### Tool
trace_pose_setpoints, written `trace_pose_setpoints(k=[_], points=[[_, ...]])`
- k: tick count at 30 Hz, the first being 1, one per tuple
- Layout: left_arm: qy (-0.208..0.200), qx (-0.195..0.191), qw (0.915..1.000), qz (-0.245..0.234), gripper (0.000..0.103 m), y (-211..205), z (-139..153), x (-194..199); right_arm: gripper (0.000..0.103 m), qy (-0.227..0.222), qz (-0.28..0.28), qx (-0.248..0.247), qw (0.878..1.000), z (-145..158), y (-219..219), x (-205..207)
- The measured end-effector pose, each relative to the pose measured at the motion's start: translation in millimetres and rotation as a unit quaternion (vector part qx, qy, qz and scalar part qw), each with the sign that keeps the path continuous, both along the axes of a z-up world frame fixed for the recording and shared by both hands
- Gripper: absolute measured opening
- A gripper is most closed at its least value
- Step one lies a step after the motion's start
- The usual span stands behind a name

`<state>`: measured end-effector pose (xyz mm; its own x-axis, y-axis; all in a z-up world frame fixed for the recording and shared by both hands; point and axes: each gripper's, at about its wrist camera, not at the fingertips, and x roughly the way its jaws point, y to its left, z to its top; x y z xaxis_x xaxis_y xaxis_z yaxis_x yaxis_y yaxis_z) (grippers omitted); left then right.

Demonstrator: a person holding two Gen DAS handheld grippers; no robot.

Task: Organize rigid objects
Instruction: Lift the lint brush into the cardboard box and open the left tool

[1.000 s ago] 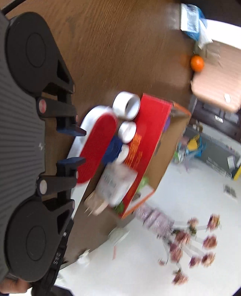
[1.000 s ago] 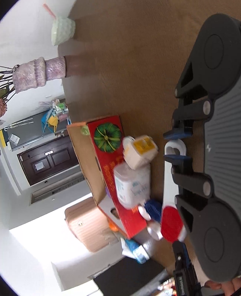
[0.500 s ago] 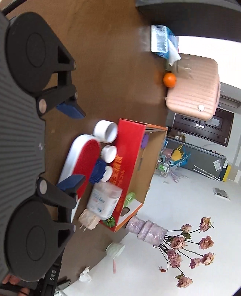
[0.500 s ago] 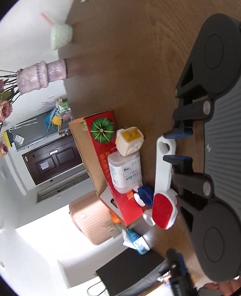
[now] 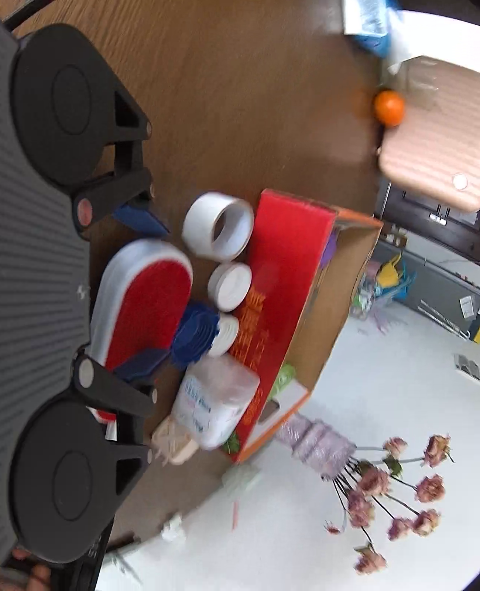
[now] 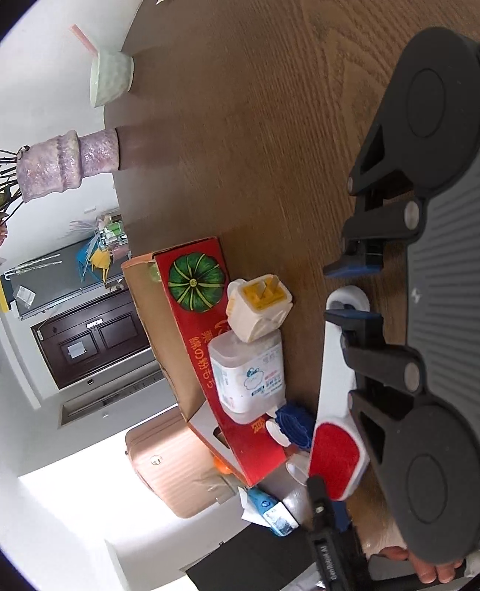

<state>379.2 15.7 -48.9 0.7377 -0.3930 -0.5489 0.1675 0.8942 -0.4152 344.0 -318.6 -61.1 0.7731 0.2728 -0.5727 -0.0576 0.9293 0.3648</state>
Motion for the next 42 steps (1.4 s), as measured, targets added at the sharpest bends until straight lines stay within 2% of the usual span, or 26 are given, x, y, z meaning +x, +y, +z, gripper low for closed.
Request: trace_pose_setpoints(k=[3,7,13,17,21,26,30,35,39,42], points=[[-0.014,0.004,0.9999,-0.002,0.065,-2,-2,-5,0.019,-0.002,-0.002,0.003,1.000,-1,0,4],[-0.009,-0.003,1.0000,-0.002,0.062,0,2,-15,0.016,0.004,-0.006,0.012,1.000,0,-1,3],[-0.016,-0.010,0.9998,0.003,0.060,0,14,-51,0.016,0.003,-0.009,0.023,1.000,6,-6,-19],[-0.033,-0.004,0.9995,0.002,0.059,-3,28,-68,0.016,-0.015,-0.015,0.032,0.999,17,-8,-37],[-0.068,0.005,0.9977,0.001,0.060,-6,48,-69,0.016,-0.044,-0.020,0.030,0.998,35,-8,-42],[-0.119,0.005,0.9929,0.005,0.060,-8,79,-35,0.017,-0.080,-0.016,0.034,0.996,66,-10,-10],[-0.153,0.006,0.9882,0.003,0.060,-9,100,14,0.017,-0.094,-0.014,0.069,0.993,86,-19,42],[-0.129,0.011,0.9916,-0.005,0.060,-9,96,81,0.017,-0.076,-0.022,0.084,0.993,86,-23,122],[-0.083,0.012,0.9964,0.004,0.060,-3,69,118,0.017,-0.055,-0.025,0.078,0.995,70,-15,169],[-0.069,0.022,0.9973,0.010,0.061,5,52,128,0.017,-0.056,-0.019,0.054,0.997,57,-3,188]])
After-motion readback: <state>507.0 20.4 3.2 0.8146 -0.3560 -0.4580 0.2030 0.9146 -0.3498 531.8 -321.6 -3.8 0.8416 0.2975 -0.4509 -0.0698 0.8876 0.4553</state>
